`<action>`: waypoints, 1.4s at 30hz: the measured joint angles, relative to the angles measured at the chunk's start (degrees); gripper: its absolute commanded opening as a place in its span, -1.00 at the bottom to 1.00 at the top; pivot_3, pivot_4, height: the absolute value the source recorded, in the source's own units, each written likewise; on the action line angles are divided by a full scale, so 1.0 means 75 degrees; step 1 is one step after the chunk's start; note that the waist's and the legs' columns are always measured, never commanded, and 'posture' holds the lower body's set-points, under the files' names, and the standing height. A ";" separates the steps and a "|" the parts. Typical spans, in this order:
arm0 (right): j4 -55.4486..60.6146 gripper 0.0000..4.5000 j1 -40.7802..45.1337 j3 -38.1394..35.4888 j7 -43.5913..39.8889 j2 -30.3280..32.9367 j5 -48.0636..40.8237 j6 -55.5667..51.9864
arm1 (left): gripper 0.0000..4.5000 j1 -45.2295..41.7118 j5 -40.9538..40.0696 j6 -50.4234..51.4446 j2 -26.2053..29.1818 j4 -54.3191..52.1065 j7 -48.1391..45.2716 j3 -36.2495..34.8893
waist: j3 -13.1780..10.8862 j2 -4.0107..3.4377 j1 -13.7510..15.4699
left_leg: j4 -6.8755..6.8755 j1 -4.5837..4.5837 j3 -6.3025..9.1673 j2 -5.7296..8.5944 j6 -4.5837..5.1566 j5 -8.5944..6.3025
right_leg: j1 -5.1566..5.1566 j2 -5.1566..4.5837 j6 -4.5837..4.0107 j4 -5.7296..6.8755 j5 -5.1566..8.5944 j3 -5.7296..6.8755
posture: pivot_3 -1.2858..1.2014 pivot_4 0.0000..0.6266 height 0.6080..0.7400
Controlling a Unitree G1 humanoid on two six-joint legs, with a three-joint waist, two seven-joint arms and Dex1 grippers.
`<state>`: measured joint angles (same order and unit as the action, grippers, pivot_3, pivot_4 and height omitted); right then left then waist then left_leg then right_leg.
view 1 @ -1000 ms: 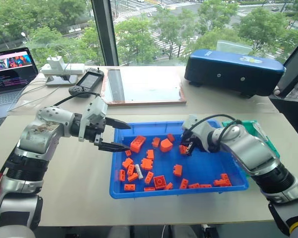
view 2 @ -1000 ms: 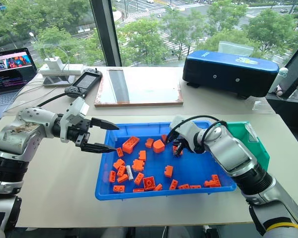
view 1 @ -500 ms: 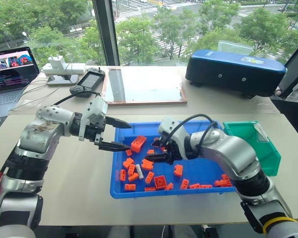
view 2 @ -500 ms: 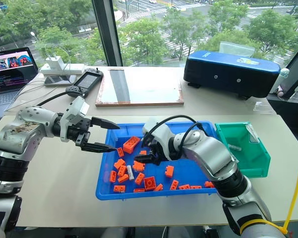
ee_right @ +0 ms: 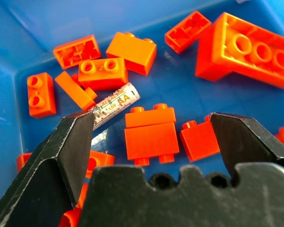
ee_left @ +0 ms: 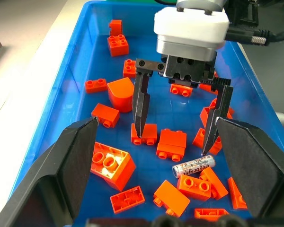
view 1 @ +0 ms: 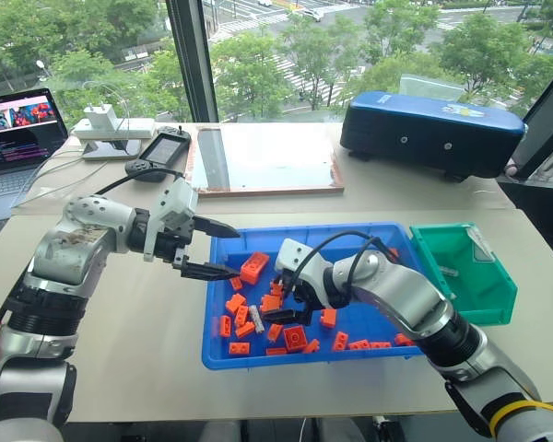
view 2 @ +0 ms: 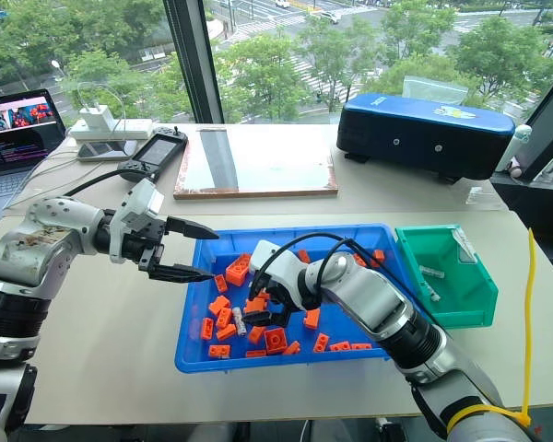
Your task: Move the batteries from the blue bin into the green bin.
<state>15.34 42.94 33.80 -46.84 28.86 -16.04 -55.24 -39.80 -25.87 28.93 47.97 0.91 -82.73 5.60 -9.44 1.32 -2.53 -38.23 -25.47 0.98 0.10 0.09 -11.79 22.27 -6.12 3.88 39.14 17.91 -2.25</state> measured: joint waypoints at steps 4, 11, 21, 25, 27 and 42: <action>-0.0194 0.99 0.0057 0.0260 -0.0257 0.0027 0.0275 0.0370 | 0.90 0.0059 0.0000 0.0000 0.0021 -0.0013 0.0018 -0.0001 | 0.0000 0.0000 0.0001 | 0.0000 0.0000 0.0001 0.0000 0.0000 0.0000 | 0.0000 0.0000 0.0000 0.0000 0.0000 0.0002 | 0.03 -0.52 1.00; -0.0636 0.88 0.0084 0.0559 -0.0574 0.0008 0.0777 0.0948 | 0.90 0.0063 -0.0001 0.0001 0.0034 -0.0032 0.0096 -0.0006 | 0.0000 0.0000 0.0003 | -0.0001 0.0004 0.0004 0.0000 -0.0001 0.0001 | -0.0003 0.0000 0.0000 0.0000 0.0000 0.0004 | 0.03 -0.52 1.00; -0.0844 -0.35 0.0009 0.0414 -0.0750 -0.0041 0.1002 0.1183 | 0.90 0.0064 -0.0002 0.0001 0.0035 -0.0078 0.0175 -0.0006 | 0.0000 0.0000 0.0006 | 0.0000 0.0015 0.0004 0.0000 -0.0001 0.0000 | -0.0005 0.0000 0.0000 0.0000 0.0000 0.0004 | 0.03 -0.52 1.00; -0.0760 -0.35 -0.0164 0.0162 -0.0746 -0.0032 0.0965 0.1092 | 0.90 0.0064 0.0003 0.0000 0.0023 -0.0078 0.0223 -0.0005 | 0.0000 0.0000 0.0012 | 0.0000 0.0015 0.0003 0.0000 -0.0001 0.0000 | -0.0009 0.0000 0.0000 0.0000 0.0000 0.0003 | 0.03 -0.52 1.00; -0.0657 -0.35 -0.0200 0.0053 -0.0750 0.0020 0.0889 0.0920 | 0.90 0.0064 0.0005 -0.0002 0.0002 -0.0076 0.0239 -0.0003 | 0.0000 0.0000 0.0016 | 0.0000 0.0014 0.0003 0.0001 -0.0001 0.0001 | -0.0008 0.0000 0.0000 0.0001 0.0000 0.0003 | 0.03 -0.52 1.00; -0.0626 0.00 -0.0331 -0.1880 -0.0763 0.2891 0.0999 0.0252 | 0.90 -0.0016 0.0063 -0.0030 -0.0230 0.0001 0.0254 0.0067 | -0.0001 0.0002 0.0017 | 0.0005 0.0012 -0.0010 -0.0001 -0.0001 0.0000 | -0.0004 -0.0002 0.0000 -0.0021 0.0000 -0.0005 | 0.03 -0.52 1.00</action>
<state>10.64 40.46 19.70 -52.57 50.54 -8.55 -53.35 -39.91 -25.40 28.71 46.25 0.92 -80.83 6.10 -9.45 1.34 -2.40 -38.20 -25.38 0.91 0.09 0.09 -11.79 22.24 -6.13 3.88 38.98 17.91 -2.29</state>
